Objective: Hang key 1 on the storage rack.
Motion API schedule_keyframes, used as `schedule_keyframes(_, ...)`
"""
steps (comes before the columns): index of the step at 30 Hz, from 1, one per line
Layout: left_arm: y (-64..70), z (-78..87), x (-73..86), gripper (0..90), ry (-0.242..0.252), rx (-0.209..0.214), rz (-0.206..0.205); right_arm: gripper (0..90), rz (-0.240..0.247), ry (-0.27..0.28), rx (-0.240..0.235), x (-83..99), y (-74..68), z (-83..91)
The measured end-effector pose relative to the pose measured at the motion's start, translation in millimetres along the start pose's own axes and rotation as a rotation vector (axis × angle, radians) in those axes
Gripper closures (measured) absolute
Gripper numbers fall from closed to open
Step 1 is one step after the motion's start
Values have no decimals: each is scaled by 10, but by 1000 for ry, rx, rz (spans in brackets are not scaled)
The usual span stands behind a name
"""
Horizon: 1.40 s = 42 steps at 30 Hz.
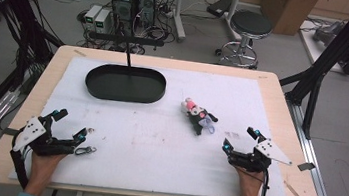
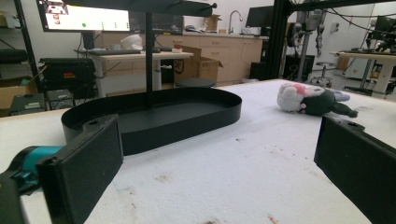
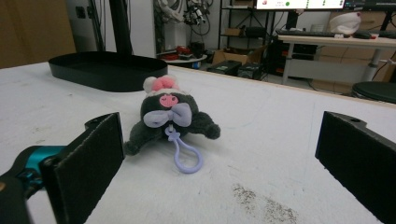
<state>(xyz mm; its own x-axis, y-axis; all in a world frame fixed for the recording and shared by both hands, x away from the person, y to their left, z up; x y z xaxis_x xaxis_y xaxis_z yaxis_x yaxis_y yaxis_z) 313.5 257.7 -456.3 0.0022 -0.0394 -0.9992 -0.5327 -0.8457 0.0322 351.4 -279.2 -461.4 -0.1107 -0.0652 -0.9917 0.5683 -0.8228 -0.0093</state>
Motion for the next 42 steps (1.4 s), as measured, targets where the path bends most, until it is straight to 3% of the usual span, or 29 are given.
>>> schedule_keyframes(5,-3,0,-1,17,0,-3,-2,6,5,-28,-11,-13,20,-11)
schedule_keyframes(10,-6,0,0,17,-1,-5,-3,6,-11,-24,-20,-117,90,10)
schedule_keyframes(20,-3,1,0,17,-1,-12,-4,6,40,-95,-47,-522,171,-45)
schedule_keyframes(23,0,0,0,17,0,-11,-6,6,68,-122,-73,-692,180,-134)
schedule_keyframes(27,-4,1,-1,17,0,-15,-5,6,73,-155,-107,-778,177,-231)
schedule_keyframes(32,-4,1,0,17,0,-14,-5,6,97,-233,-158,-904,141,-435)
schedule_keyframes(42,-7,0,0,17,-2,-14,-5,6,139,-342,-197,-1072,110,-679)
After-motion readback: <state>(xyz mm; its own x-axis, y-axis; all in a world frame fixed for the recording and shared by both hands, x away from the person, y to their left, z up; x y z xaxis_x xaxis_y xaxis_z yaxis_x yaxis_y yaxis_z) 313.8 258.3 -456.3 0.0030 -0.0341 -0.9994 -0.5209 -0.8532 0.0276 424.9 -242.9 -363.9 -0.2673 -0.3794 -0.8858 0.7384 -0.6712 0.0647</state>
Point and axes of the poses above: each handheld gripper's, and its own axes: z roughly backward along the jaws, x roughly out of its underside, y roughly to its right, the point moved 6 cm from there along -z, roughly forward along the jaws, and after that the axes turned 2 degrees about -x, right-handed, at the moved point
